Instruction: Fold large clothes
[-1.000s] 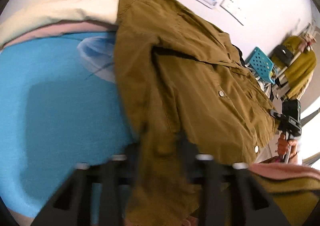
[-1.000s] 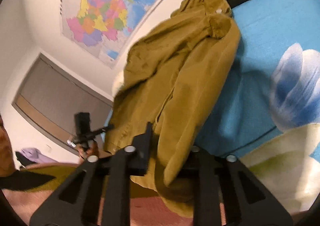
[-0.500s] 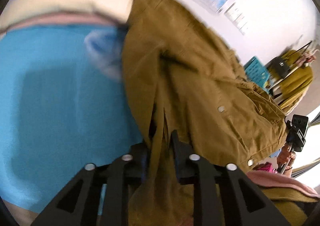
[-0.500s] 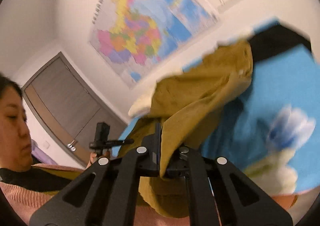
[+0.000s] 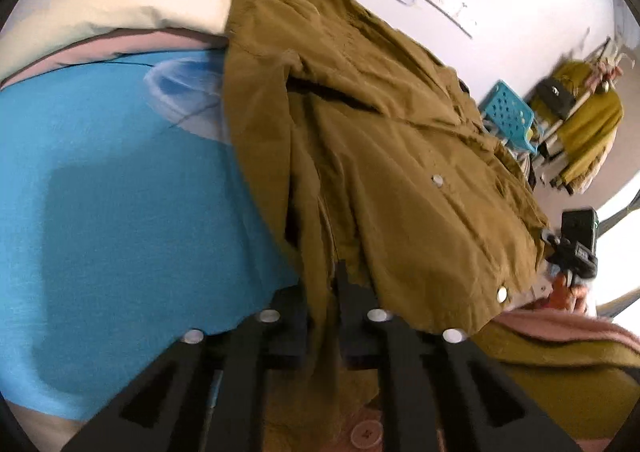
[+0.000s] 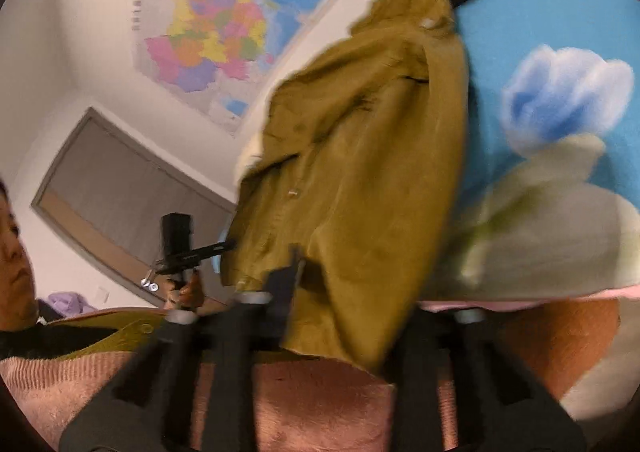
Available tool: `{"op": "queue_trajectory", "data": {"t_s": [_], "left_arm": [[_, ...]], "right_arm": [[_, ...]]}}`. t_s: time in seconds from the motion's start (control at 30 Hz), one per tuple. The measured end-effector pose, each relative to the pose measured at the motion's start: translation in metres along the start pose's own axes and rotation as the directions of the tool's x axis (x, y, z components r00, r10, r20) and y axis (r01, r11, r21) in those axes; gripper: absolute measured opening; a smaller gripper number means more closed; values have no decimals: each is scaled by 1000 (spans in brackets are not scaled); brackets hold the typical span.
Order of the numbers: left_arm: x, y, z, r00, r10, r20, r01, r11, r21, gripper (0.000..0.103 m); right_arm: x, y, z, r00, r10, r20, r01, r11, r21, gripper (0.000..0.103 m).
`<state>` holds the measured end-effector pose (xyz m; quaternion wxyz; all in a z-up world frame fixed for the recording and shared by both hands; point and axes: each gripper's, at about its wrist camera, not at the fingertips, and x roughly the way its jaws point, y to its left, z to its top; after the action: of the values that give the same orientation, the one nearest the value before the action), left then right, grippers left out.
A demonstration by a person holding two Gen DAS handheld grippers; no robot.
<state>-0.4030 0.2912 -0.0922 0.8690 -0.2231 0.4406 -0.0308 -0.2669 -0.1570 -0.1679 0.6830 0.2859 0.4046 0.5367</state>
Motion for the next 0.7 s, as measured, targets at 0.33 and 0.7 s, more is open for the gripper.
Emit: {"op": "queue_trajectory", "data": {"t_s": [0.33, 0.7], "left_arm": [[-77, -16, 15, 966, -152, 211, 158, 987, -11, 8], [-64, 21, 49, 953, -231, 195, 263, 951, -161, 8]], "right_arm": [[-55, 94, 16, 974, 128, 186, -85, 971, -225, 4], [-55, 67, 60, 953, 101, 285, -80, 993, -85, 4]]}}
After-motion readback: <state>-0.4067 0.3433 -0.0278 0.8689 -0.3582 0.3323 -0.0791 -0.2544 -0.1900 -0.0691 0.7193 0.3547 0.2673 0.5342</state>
